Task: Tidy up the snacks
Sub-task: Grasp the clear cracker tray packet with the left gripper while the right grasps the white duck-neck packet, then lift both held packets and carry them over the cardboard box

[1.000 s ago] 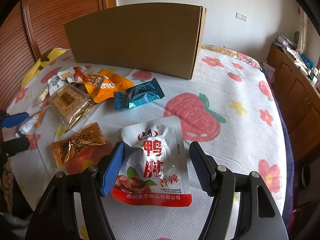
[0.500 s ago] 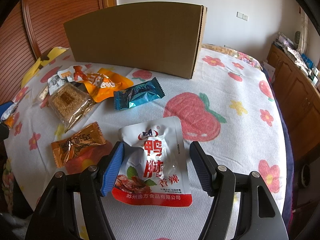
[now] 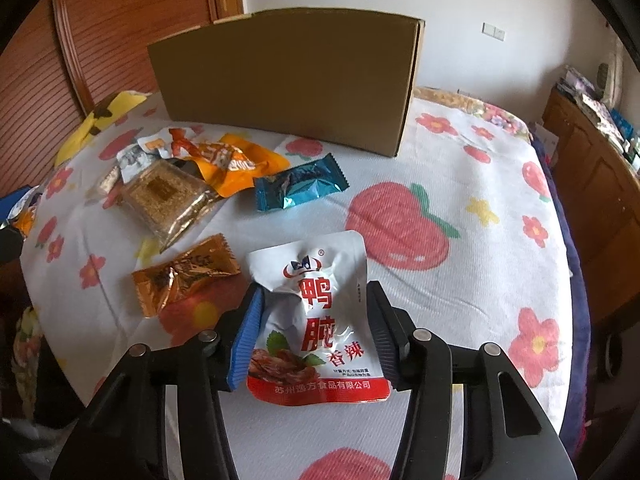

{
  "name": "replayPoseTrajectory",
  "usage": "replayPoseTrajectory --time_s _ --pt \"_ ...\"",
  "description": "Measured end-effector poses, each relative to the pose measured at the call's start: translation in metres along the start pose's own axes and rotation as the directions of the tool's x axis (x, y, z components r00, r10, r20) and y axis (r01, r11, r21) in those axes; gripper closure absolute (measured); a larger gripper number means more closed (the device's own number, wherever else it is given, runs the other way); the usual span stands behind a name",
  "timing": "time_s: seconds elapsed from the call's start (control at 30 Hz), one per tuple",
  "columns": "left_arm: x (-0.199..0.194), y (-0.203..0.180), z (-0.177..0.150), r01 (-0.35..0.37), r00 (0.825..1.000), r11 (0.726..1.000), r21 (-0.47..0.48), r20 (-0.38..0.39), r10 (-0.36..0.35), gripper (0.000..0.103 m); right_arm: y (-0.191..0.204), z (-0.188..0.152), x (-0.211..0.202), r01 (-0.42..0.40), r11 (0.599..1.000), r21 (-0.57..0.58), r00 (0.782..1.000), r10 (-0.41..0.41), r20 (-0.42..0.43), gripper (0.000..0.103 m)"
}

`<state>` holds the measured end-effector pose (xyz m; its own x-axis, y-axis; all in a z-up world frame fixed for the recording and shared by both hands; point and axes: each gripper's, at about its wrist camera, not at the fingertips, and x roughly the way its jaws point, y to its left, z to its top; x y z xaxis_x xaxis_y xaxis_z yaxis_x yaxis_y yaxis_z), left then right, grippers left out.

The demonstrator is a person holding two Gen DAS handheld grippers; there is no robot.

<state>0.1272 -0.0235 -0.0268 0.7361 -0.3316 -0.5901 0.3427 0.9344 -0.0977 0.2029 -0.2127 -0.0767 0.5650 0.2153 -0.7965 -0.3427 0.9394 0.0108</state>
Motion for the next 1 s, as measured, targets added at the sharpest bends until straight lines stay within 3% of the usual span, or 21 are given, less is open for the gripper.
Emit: replayPoseTrajectory --time_s 0.3,0.67,1.0 --pt "-0.008 0.006 0.018 -0.033 0.998 0.999 0.0 0.052 0.033 0.048 0.008 0.012 -0.034 -0.029 1.0 0.001 0.997 0.029 0.077 0.051" --pt "-0.012 0.019 0.057 -0.075 0.989 0.997 0.012 0.132 0.073 0.048 0.016 0.044 -0.087 -0.056 0.998 -0.028 0.975 0.061 0.213 0.05" --pt "-0.002 0.022 0.098 -0.095 0.979 0.994 0.048 0.184 0.085 0.048 0.022 0.073 -0.099 -0.056 0.996 -0.073 0.961 0.073 0.266 0.05"
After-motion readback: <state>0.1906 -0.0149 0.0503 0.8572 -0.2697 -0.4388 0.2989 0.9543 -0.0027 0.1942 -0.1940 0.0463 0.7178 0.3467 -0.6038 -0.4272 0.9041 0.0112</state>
